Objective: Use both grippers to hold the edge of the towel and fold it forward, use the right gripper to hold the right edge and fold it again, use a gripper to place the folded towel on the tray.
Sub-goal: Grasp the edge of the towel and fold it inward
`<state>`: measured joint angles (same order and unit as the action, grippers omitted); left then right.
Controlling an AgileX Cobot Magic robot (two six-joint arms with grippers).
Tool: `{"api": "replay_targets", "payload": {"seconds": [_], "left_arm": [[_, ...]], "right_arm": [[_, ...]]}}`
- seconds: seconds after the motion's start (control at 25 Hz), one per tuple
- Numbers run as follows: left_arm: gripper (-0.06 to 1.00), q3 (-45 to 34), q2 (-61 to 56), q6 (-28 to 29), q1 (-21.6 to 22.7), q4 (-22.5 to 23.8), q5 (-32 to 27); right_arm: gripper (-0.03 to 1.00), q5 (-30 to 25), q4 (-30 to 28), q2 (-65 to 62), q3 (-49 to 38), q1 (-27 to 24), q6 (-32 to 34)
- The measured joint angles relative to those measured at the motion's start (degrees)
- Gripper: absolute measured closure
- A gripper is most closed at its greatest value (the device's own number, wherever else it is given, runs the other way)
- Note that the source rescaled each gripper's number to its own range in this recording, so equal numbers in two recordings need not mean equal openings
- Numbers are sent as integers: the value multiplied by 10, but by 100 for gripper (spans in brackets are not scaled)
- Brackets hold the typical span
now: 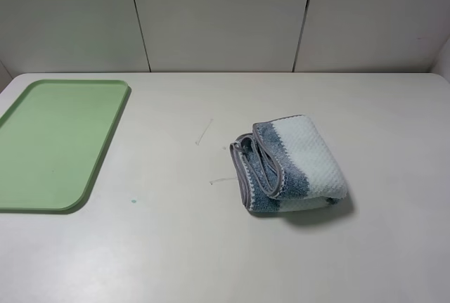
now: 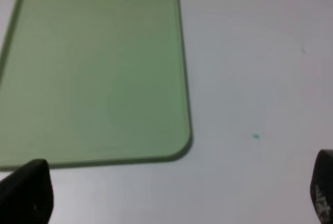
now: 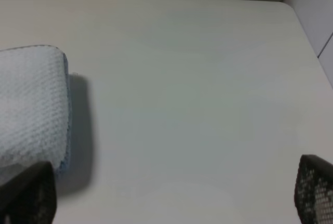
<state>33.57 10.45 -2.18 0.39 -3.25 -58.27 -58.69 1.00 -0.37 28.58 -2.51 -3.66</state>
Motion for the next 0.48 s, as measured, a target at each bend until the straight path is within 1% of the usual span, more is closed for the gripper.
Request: {"api": "replay_targets", "payload": {"seconds": [0.32, 0.4, 0.48], "left_arm": [[-5, 72, 239, -57, 0, -111, 45], [-6, 87, 294, -67, -7, -129, 61], [-6, 104, 352, -70, -26, -138, 78]], "right_arm": [[-3, 0, 0, 0, 0, 0, 0], [-3, 0, 0, 0, 0, 0, 0], [-3, 0, 0, 0, 0, 0, 0]]}}
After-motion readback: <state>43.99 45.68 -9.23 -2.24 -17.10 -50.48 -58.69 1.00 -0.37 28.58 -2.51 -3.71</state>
